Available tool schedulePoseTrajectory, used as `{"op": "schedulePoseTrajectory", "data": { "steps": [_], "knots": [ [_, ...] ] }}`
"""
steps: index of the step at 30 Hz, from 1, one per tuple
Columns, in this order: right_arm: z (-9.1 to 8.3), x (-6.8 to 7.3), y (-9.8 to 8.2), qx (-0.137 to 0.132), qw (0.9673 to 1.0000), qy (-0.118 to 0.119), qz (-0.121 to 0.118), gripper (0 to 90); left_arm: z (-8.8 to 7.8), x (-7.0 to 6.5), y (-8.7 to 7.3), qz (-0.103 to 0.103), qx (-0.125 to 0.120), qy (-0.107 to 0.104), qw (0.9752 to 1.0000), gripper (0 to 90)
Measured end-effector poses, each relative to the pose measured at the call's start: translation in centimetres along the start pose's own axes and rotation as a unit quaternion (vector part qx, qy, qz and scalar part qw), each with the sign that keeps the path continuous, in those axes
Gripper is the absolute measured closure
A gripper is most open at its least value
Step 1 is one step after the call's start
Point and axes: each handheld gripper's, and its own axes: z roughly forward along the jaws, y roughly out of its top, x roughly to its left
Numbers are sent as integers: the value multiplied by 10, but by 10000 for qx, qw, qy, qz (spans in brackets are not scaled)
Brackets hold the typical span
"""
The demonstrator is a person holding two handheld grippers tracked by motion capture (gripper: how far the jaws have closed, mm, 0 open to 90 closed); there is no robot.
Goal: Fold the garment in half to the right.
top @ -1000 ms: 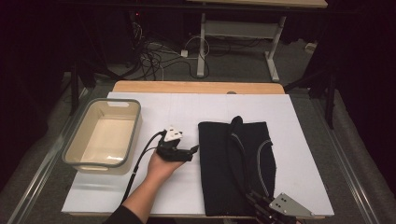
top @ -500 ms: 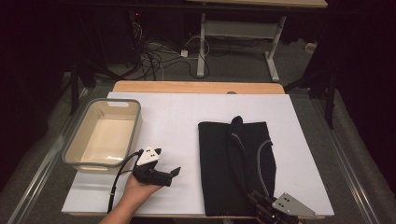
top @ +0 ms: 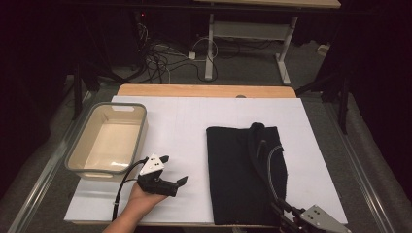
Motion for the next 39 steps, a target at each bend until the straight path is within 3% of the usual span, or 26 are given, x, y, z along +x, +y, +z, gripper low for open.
{"op": "schedulePoseTrajectory", "data": {
  "steps": [4,8,9,12,16,20,25,30,34,39],
  "knots": [
    [3,4,14,-134,9999,-23,-93,572,0,-1,0,54,-19,8,10000,0],
    [27,0,16,142,9999,-70,31,555,0,-1,0,49,-28,27,10000,0],
    [31,-1,15,225,9997,-109,23,578,0,-1,0,49,-27,28,10000,0],
    [36,-10,6,361,9993,-61,100,854,-1,-2,-1,49,-40,44,10000,0],
    [23,-19,0,243,9993,-70,267,875,-1,-2,-1,51,-48,63,10000,0],
    [19,-24,-11,328,9989,-141,304,798,0,-3,0,114,-4,14,9999,0],
    [19,-24,2,154,9993,-174,295,601,0,-3,0,137,-7,42,9999,0],
    [54,-29,33,244,9990,-362,-10,554,-1,-4,-1,168,-39,10,9999,0],
    [99,-54,59,484,9967,-650,83,524,-1,-4,-1,206,-50,-14,9998,0],
    [134,-83,81,750,9929,-865,307,464,-1,-4,-1,232,-80,-38,9997,0]
  ]
}}
